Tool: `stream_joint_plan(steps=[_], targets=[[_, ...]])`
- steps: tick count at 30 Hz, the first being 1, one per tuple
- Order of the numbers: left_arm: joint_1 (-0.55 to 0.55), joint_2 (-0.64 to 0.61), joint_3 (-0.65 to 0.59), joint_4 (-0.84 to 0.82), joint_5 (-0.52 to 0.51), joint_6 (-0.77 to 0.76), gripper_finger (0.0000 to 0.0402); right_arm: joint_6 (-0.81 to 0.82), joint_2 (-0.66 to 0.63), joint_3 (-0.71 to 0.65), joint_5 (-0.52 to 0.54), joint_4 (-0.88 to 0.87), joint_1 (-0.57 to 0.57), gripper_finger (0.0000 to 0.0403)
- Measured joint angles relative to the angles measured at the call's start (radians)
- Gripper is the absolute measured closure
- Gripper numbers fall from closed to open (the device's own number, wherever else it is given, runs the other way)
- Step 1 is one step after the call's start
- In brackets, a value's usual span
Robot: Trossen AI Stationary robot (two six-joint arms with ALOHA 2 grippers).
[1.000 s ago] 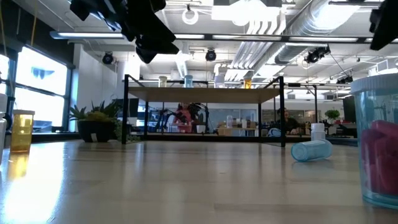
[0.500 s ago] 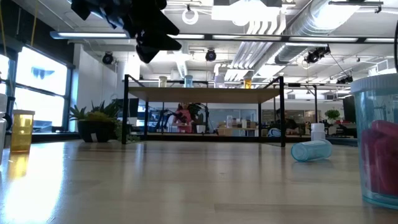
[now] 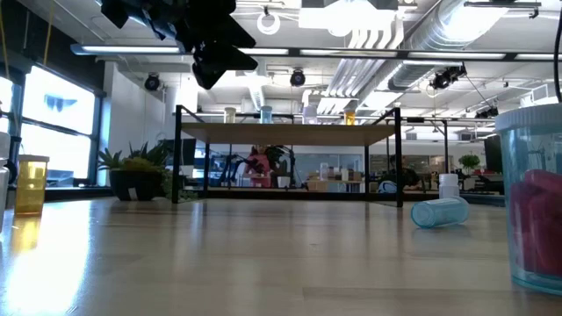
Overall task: Pick and place medicine bottles onto shelf by color
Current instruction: Put the right orange pill bottle on the shelf
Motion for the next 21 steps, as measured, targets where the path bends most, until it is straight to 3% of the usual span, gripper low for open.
stream_joint_plan(steps=[9,21], targets=[[0.000,0.000,0.000,0.002,0.000,-0.003,0.0243,-0.056,0.001,0.000,-0.062,0.076,0.024,0.0234],[0.000,0.000,0.001,0.075,-0.001,0.000,0.0243,-0.014,0.044,0.000,0.030,0.031,0.143,0.0234]])
